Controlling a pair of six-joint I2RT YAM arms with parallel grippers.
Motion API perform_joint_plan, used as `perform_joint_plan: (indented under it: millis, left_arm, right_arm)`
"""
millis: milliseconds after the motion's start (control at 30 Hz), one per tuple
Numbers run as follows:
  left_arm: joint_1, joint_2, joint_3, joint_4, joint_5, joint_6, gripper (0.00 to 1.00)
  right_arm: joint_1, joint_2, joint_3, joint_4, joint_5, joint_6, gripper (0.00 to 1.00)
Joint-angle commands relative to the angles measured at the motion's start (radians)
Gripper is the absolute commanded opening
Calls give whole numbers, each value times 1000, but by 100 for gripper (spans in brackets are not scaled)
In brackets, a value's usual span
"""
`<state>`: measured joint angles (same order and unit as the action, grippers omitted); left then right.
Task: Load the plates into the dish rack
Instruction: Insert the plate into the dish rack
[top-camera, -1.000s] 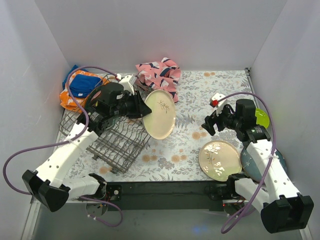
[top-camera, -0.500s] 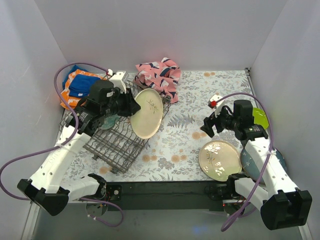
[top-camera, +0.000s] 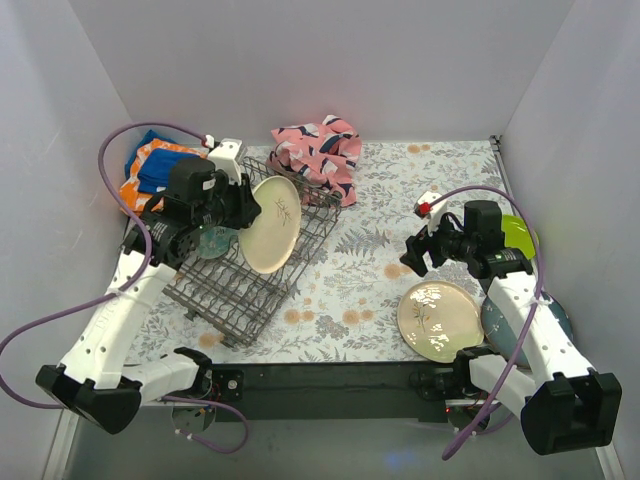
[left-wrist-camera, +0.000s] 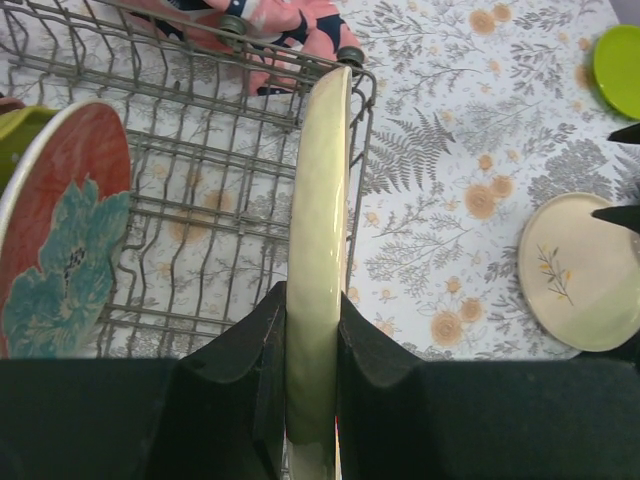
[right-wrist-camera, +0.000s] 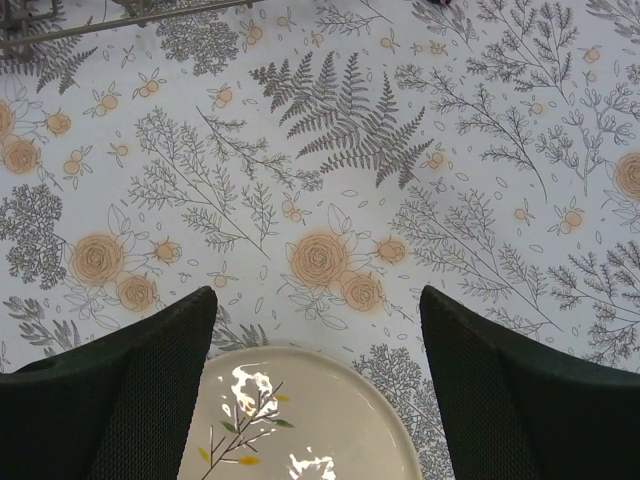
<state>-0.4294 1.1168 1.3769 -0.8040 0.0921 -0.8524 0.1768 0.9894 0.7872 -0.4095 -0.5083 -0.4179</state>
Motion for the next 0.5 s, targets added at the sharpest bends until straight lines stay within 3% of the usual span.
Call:
perform_joint_plan:
  millis: [0, 467]
  left_arm:
    - [35, -46, -13, 121, -31, 55, 0]
    - [141, -25, -131, 203, -68, 200, 0]
  right_arm:
    - [-5, 5, -9, 24, -26, 7, 87]
    - [-5, 28, -16, 24, -21, 5, 87]
